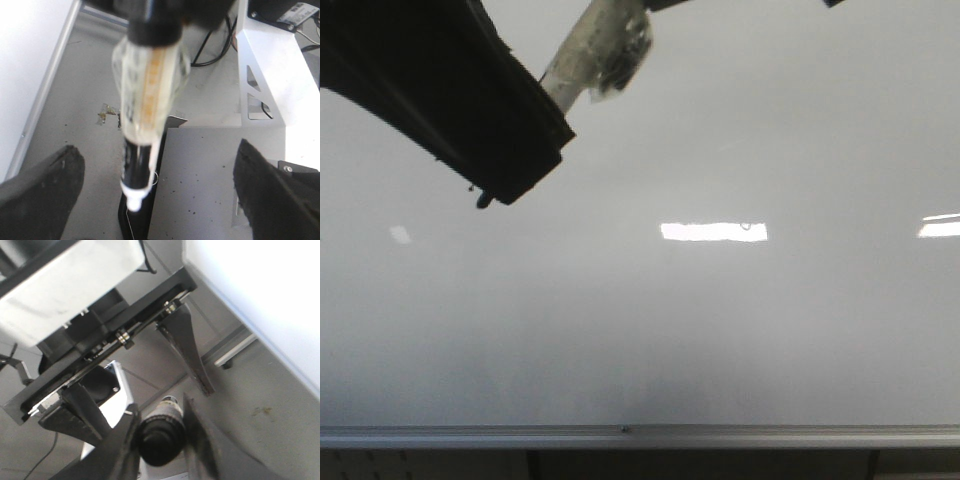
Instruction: Write number 1 on whiteboard
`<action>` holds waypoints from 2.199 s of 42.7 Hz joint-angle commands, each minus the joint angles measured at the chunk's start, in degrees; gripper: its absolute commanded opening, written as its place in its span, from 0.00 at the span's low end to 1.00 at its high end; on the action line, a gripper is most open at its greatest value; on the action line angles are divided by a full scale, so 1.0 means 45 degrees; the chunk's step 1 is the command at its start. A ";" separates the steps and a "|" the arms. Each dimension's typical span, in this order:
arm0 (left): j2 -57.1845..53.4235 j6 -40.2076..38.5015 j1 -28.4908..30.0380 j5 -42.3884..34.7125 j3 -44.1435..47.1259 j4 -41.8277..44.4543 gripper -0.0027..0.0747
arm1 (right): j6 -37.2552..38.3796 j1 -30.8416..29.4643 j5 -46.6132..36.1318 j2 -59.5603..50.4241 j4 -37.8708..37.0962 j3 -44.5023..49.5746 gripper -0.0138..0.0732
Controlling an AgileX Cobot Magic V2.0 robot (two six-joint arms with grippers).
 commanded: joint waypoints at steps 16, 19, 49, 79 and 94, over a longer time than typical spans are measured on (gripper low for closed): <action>-0.0374 -0.0087 0.1474 -0.0263 -0.0420 -0.0740 0.58 | 0.0303 -0.3215 -0.4650 -0.5738 -0.0599 0.3459 0.09; -0.0374 -0.0087 0.1759 -0.0341 -0.0420 -0.0853 0.41 | 0.0303 -0.3482 -0.5503 -0.6844 -0.0614 0.4306 0.09; -0.7949 -0.8283 0.2924 -1.0456 0.4740 0.4479 0.01 | 0.0292 -0.3604 -0.7560 -0.8717 -0.0614 0.5839 0.09; -1.3957 -0.8431 0.4157 -1.1865 0.9087 0.4455 0.01 | -0.0478 -0.3467 -0.8430 -0.3803 -0.0602 0.3236 0.09; -1.3957 -0.8431 0.4157 -1.1865 0.9087 0.4455 0.01 | -0.1047 -0.1447 -1.0987 -0.1441 -0.0602 0.1572 0.09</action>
